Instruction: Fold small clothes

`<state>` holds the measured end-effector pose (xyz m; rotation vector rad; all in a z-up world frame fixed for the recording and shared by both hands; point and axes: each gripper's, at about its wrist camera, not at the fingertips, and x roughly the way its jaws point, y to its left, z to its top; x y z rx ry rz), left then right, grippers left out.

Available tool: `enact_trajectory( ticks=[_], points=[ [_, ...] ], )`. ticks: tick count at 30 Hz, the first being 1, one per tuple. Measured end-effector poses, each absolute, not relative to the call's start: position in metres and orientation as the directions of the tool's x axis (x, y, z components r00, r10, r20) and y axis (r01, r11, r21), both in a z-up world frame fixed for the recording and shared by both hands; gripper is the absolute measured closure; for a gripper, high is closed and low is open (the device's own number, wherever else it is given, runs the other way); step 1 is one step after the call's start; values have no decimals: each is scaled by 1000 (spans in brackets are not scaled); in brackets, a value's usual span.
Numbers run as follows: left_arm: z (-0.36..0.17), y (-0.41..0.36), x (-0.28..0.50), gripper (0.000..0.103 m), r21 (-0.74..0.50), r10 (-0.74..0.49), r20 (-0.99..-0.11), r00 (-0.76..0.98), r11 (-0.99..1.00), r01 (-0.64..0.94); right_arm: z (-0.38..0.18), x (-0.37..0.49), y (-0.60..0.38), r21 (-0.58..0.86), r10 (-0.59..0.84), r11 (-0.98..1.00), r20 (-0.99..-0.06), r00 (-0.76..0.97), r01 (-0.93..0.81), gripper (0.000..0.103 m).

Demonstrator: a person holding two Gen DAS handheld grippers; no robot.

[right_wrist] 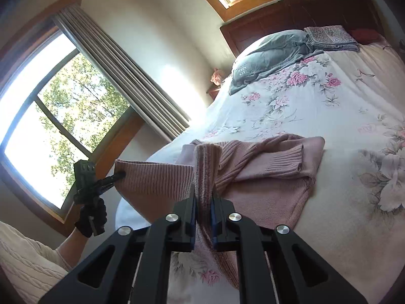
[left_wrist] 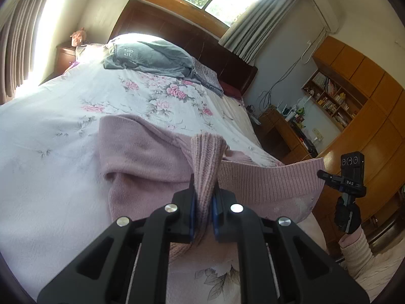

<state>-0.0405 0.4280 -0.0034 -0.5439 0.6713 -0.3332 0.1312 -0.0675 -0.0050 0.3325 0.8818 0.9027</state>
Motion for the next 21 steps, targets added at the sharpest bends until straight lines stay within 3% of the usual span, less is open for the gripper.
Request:
enact_trajectory(
  ticks=[6,11,18,21],
  points=[
    [7,446,35,95,-589,-414,-465,783,804,76,19,197,-56,522,749,655,-545,377,-546,94],
    [-25,456,110,95,-536,-323,-552,769,844,-30,-3,270,-32,488,679,725,-626,385,-486,94],
    [-92,449,171,94,-456,-274,-723,634,879,-140,-82,328,-10,478,587,798,-755,293,-367,94],
    [-118,450,178,84,-422,-250,-788,563,885,-198,-113,334,-8,448,531,836,-807,258,-317,90]
  ],
)
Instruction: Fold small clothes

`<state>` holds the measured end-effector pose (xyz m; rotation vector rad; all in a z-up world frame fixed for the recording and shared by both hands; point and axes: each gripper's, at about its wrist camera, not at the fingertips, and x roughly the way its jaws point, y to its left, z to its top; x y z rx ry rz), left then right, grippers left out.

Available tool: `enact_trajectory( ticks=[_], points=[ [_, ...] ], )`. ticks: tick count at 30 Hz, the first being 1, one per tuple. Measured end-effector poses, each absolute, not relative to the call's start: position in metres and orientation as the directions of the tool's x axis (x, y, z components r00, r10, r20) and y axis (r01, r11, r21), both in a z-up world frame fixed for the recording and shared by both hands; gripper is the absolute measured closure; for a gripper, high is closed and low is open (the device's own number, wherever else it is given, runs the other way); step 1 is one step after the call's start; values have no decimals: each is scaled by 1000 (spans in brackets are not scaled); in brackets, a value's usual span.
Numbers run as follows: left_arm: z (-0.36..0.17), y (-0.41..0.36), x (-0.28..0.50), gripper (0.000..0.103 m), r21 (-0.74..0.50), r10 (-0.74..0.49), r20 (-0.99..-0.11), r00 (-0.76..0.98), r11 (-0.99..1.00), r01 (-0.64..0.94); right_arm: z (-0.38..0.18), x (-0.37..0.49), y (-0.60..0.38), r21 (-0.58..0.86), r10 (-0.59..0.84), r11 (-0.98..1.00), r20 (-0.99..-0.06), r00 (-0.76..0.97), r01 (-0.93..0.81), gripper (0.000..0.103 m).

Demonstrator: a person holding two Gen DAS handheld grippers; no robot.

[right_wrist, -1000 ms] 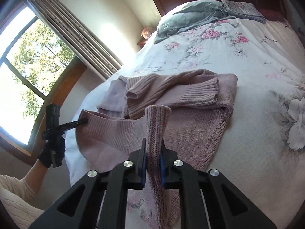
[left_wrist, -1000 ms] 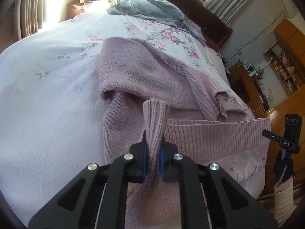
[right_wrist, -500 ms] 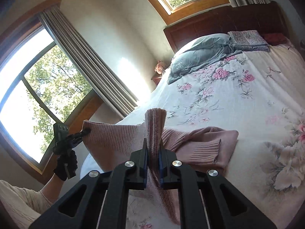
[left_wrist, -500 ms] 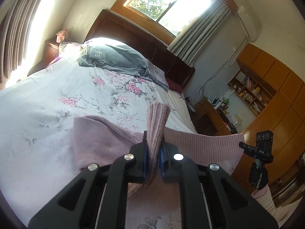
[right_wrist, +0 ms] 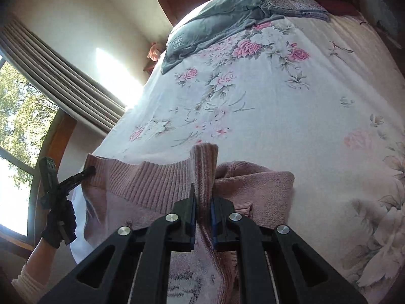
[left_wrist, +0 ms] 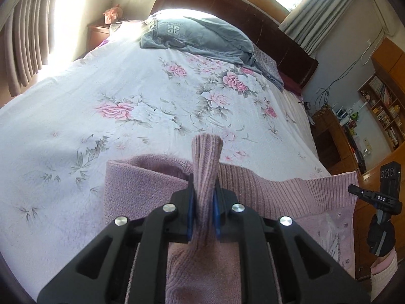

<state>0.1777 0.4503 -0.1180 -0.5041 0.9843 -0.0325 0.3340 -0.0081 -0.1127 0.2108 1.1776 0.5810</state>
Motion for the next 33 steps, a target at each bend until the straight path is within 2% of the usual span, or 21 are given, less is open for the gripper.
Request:
enact_trajectory(
  ticks=[1,3,8,11,14,17,18,19,20,21,22,28,33],
  points=[
    [-123,452,178,80,-411,-241,-805,542,885,-216,-121,335,-9,435,509,850,-824,249,-299,87],
    [-128,459,171,79,-415,-241,-812,531,878,-236,-131,332,-13,418,481,867,-845,235,-271,71],
    [-123,471,121,69,-446,-271,-799,537,865,-227,-117,290,-28,429,505,850,-828,243,-304,53],
    [-123,467,82,63,-432,-274,-808,521,877,-209,-107,251,-38,472,556,816,-798,230,-334,48],
    [-129,459,51,63,-422,-276,-824,494,882,-211,-107,217,-42,486,568,804,-797,203,-342,45],
    [-138,449,29,69,-450,-311,-822,477,868,-209,-119,190,-45,483,554,812,-815,173,-327,45],
    [-142,444,26,74,-446,-311,-827,468,871,-208,-125,184,-45,482,548,816,-821,160,-320,45],
    [-146,441,23,89,-442,-312,-830,462,873,-207,-129,180,-44,475,540,820,-828,154,-320,47],
    [-150,438,21,93,-433,-303,-836,457,876,-211,-133,178,-42,471,538,818,-830,150,-331,61],
    [-152,437,22,93,-429,-297,-838,457,876,-219,-135,177,-40,478,544,812,-827,138,-336,86],
    [-153,438,22,94,-436,-298,-836,460,870,-229,-137,176,-41,490,552,808,-824,128,-327,91],
    [-133,451,9,95,-482,-325,-812,484,841,-244,-105,175,-52,524,595,786,-786,169,-329,94],
    [-156,456,7,94,-471,-324,-836,443,838,-275,-135,176,-47,456,511,836,-851,126,-305,94]
  ],
)
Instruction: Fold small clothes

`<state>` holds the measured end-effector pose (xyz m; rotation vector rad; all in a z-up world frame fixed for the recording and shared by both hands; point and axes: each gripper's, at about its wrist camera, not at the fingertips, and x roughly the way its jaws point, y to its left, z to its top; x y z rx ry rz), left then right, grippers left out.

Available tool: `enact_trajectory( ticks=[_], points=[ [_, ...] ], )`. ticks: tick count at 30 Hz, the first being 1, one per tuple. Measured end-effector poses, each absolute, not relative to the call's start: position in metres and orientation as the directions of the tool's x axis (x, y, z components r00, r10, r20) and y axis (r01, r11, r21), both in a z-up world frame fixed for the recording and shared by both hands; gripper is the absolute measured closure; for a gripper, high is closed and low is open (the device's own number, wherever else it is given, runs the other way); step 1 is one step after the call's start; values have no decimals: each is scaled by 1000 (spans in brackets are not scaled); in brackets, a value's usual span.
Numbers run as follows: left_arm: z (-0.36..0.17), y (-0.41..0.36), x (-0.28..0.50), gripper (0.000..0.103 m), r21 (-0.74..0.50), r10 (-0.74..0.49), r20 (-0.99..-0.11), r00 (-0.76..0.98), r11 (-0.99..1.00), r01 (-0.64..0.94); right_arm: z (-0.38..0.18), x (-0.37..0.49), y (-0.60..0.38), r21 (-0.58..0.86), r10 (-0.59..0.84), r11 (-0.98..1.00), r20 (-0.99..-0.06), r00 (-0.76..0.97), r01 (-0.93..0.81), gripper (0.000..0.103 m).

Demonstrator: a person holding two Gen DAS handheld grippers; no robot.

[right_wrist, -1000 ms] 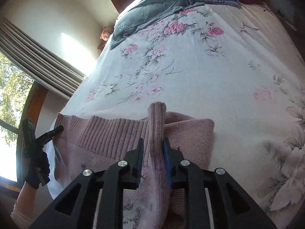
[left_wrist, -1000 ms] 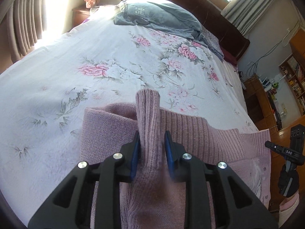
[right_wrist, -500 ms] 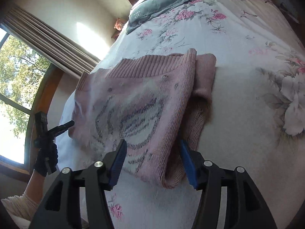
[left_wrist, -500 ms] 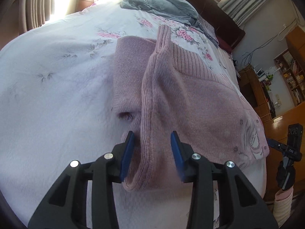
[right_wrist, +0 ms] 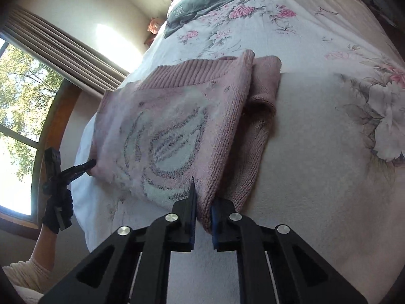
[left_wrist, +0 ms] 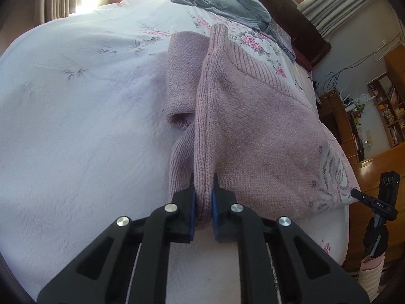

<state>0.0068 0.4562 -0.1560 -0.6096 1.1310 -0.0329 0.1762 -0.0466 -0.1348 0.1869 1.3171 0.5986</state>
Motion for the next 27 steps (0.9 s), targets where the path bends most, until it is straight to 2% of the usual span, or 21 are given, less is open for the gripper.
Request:
enact_trajectory(
  ticks=[3,8,9,10,12,14,16,20,23,27],
  points=[
    [-165,456,9,94,-469,-319,-836,448,838,-279,-154,175,-52,489,533,828,-838,117,-275,94],
    [-151,451,9,88,-417,-272,-858,435,865,-281,-147,174,-54,496,544,821,-830,123,-281,92],
    [-144,451,9,87,-391,-242,-866,438,874,-290,-141,173,-55,494,546,820,-827,133,-289,87],
    [-136,448,7,81,-351,-195,-875,443,887,-302,-134,171,-57,495,550,818,-823,145,-292,83],
    [-116,443,5,76,-246,-75,-883,463,914,-322,-119,171,-64,497,557,818,-810,182,-290,55],
    [-94,432,8,78,-162,18,-866,499,935,-314,-107,176,-73,507,564,818,-797,214,-270,39],
    [-73,419,18,78,-184,-3,-838,545,943,-277,-103,186,-81,528,575,815,-786,225,-240,36],
    [-48,380,56,75,-295,-150,-796,587,942,-160,-117,212,-89,564,586,810,-790,182,-158,31],
    [-52,338,86,75,-352,-256,-787,561,934,-68,-134,226,-88,574,588,809,-795,150,-124,31],
    [-78,302,125,75,-424,-354,-793,496,905,-32,-155,240,-86,615,619,785,-776,118,-73,31]
  ],
)
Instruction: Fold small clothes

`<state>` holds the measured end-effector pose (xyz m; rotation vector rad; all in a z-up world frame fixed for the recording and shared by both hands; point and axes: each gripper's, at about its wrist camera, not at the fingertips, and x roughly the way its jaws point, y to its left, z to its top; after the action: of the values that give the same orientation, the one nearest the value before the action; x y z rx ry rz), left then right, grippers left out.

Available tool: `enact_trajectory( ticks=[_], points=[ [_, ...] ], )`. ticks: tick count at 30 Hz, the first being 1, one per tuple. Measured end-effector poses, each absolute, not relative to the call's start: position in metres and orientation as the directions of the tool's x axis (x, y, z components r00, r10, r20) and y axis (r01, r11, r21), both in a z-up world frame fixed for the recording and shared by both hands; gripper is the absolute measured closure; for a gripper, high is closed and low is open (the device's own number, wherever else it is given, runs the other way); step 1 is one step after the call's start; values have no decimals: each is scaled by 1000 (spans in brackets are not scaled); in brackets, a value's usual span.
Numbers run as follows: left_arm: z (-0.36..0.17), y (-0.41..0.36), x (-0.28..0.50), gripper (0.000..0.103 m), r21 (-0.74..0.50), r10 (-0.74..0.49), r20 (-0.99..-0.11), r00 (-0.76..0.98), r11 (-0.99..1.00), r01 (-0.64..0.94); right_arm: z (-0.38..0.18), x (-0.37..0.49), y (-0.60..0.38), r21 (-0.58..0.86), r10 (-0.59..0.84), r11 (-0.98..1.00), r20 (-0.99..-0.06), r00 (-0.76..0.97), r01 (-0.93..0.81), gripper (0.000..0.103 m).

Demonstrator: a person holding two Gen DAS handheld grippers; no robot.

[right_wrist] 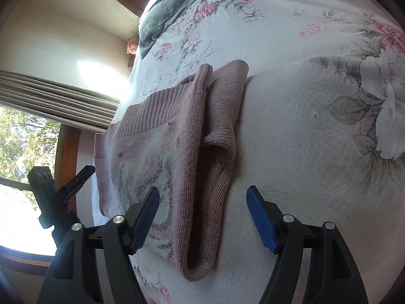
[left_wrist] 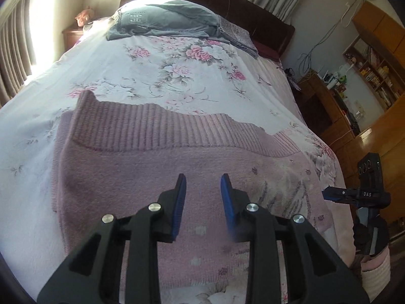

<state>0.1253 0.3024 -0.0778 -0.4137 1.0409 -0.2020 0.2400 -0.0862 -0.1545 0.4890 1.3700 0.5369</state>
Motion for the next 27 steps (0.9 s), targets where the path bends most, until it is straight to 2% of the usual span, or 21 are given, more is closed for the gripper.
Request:
enact_trajectory(
  ticks=[6,16,22,24,27],
  points=[
    [-116,284,155,76,-417,-355,-832,427,907,-60,-166,252,-85,660,661,750,-742,110,-50,31],
    [-129,295,164,74,-442,-385,-833,398,895,-59,-186,266,-74,708,706,705,-698,120,-36,32],
    [-133,295,167,74,-441,-383,-832,401,896,-59,-197,277,-77,753,744,658,-652,147,8,53],
    [-134,296,167,74,-446,-389,-830,399,893,-59,-198,277,-77,765,756,645,-638,146,4,64],
    [-134,297,168,74,-449,-393,-829,397,892,-56,-198,274,-77,760,751,650,-641,157,-7,67]
  ],
)
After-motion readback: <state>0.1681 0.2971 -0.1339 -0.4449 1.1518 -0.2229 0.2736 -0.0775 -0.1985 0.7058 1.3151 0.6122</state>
